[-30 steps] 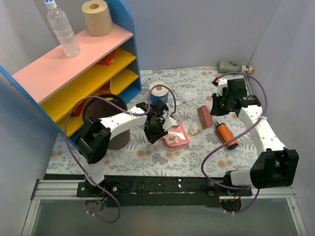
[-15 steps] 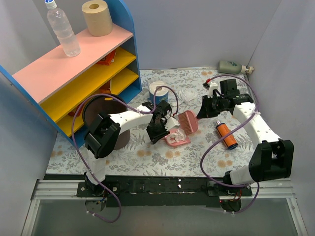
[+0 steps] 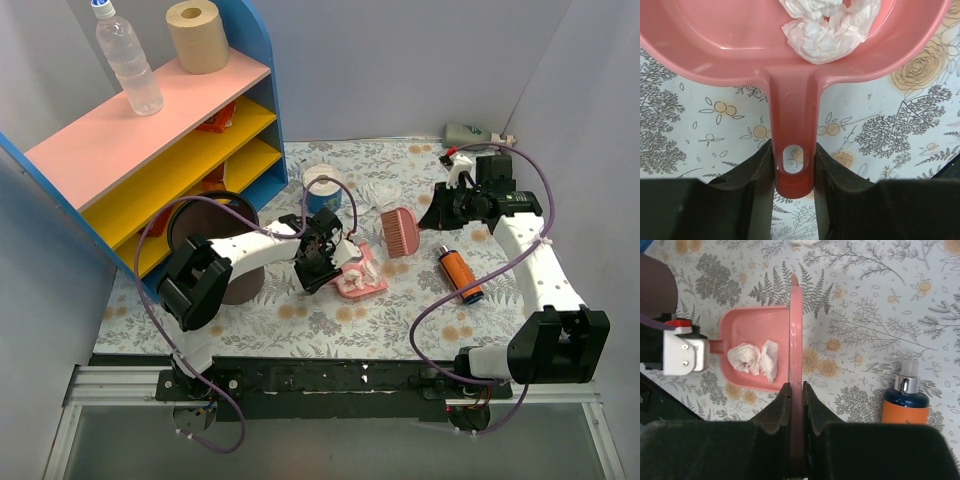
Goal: Sweep away the paper scraps from the table
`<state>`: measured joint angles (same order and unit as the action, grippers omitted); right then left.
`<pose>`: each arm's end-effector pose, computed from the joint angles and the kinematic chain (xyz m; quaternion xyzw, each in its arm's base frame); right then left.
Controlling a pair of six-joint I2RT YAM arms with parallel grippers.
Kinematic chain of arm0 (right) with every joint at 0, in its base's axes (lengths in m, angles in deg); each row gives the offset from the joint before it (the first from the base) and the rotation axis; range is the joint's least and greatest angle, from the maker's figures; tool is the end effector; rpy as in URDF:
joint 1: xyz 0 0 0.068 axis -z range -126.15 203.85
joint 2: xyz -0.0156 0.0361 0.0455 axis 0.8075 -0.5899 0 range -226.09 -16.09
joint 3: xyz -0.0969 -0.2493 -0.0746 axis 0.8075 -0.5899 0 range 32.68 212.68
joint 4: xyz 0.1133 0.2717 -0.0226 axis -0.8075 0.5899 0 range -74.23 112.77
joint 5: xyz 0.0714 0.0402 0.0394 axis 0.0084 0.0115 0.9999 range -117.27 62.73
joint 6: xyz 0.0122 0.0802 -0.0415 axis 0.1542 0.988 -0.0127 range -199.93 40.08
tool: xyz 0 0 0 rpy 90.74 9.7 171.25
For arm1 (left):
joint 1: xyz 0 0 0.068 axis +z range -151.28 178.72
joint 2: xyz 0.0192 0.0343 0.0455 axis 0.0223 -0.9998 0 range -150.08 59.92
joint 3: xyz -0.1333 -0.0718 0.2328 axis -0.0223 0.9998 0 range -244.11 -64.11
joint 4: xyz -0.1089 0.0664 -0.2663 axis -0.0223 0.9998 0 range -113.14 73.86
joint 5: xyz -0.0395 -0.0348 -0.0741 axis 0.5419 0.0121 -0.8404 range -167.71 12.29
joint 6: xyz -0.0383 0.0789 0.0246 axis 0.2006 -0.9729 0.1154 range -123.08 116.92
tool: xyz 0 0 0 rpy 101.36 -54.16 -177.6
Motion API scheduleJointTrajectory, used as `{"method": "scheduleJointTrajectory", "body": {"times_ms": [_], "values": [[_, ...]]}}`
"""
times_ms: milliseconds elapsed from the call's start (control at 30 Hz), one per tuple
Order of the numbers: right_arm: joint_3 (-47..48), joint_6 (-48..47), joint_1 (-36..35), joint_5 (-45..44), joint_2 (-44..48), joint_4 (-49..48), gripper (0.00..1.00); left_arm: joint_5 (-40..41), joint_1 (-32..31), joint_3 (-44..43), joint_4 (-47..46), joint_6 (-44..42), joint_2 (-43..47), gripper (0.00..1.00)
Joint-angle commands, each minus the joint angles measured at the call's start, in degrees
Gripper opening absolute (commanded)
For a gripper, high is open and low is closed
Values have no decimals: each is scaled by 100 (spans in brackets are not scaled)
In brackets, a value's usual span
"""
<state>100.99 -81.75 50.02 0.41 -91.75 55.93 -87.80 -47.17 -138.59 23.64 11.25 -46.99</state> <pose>0.3349 0.0604 0.2899 -0.1312 0.8996 0.2291 0.3479 0.2655 -0.2945 0.1194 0.2776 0.9521 -0.1227 0.0370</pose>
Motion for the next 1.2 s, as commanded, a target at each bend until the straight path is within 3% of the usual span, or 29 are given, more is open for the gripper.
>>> {"method": "scheduleJointTrajectory", "body": {"times_ms": [0,267,600,1167], "values": [[402,-99,146,-463,-80,-237,1,-213,-25,21,-442,-62,733,0],[455,-222,252,-791,-441,-351,1,-433,10,-1049,120,132,1269,0],[279,-160,304,-1011,-818,-615,1,-82,212,-1622,998,308,2271,0],[367,33,304,-808,-1294,-712,1,1421,1583,-2035,2264,158,3519,0]]}}
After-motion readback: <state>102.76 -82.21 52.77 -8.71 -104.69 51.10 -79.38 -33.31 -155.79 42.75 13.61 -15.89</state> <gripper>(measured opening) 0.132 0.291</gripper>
